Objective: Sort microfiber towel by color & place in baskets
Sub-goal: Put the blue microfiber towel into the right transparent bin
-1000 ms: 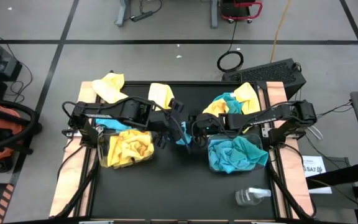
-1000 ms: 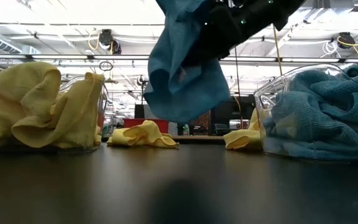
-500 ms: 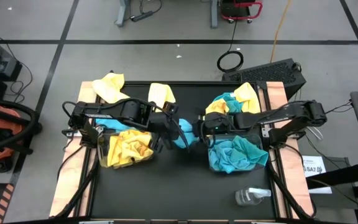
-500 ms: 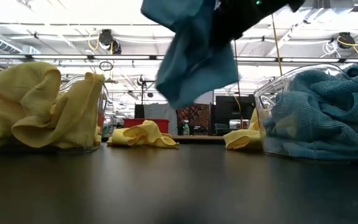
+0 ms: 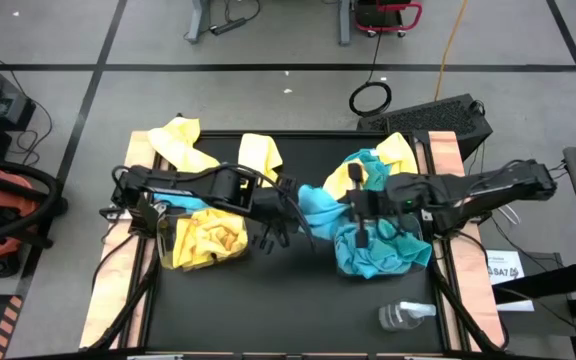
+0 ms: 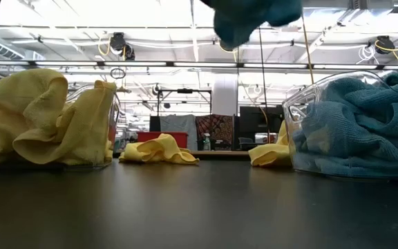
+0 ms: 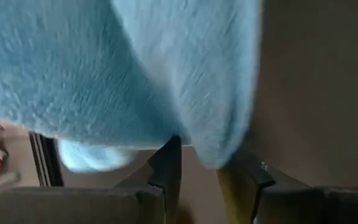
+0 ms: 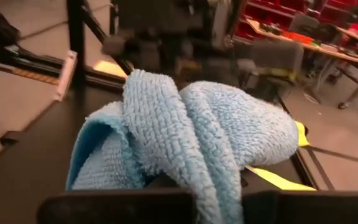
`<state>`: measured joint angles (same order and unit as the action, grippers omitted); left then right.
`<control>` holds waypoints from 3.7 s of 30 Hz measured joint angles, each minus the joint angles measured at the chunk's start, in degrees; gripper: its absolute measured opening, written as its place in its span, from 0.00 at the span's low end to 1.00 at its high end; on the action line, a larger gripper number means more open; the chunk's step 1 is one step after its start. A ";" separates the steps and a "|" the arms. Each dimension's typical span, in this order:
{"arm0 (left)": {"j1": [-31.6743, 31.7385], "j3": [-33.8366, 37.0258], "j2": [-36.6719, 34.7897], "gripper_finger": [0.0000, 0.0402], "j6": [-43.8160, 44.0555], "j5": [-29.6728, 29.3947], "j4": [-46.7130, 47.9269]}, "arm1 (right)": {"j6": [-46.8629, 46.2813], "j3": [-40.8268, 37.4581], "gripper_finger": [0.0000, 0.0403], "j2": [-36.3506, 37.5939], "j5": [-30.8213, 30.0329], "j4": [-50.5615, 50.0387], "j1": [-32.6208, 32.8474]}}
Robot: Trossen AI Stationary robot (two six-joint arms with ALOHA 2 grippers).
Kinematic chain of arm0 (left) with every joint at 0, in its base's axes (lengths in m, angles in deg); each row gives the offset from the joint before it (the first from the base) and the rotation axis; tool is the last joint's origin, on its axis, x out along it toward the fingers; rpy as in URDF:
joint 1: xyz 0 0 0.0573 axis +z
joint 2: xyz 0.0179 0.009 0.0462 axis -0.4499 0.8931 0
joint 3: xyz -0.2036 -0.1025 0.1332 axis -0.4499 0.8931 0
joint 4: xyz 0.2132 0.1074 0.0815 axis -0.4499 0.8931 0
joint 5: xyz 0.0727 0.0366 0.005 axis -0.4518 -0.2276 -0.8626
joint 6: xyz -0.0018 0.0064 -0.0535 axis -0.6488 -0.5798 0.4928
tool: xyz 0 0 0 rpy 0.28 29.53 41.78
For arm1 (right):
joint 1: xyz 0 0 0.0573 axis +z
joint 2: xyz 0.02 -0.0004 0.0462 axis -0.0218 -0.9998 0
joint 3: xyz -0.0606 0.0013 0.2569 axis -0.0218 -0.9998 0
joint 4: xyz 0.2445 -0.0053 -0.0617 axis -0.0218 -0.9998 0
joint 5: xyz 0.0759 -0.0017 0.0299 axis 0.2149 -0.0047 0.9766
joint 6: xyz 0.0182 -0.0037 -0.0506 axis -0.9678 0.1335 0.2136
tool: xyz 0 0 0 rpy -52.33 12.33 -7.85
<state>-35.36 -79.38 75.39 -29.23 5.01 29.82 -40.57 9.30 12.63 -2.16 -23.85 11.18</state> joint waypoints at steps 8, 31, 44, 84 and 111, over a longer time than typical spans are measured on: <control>0.02 1.96 0.00 0.26 -2.47 -2.07 -5.21 | -2.54 1.26 0.00 5.20 -0.36 -13.83 2.34; -0.09 1.89 -0.55 0.26 1.03 -2.92 4.75 | -30.78 -2.13 0.00 6.09 2.99 -51.37 7.66; -0.66 1.89 -0.55 0.26 4.71 -2.91 9.80 | -30.27 -13.55 0.00 -1.97 5.63 -38.29 7.65; -2.38 1.86 -0.55 0.26 6.37 -2.90 13.86 | -31.74 -21.21 0.36 -2.20 10.36 -26.31 7.61; 3.26 1.85 -0.55 0.26 3.50 -2.63 12.97 | -34.33 -21.08 0.72 23.46 14.79 -30.82 7.87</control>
<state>-32.10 -77.53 74.84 -25.72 2.38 42.79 -74.90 -11.78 36.10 12.63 -54.66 19.05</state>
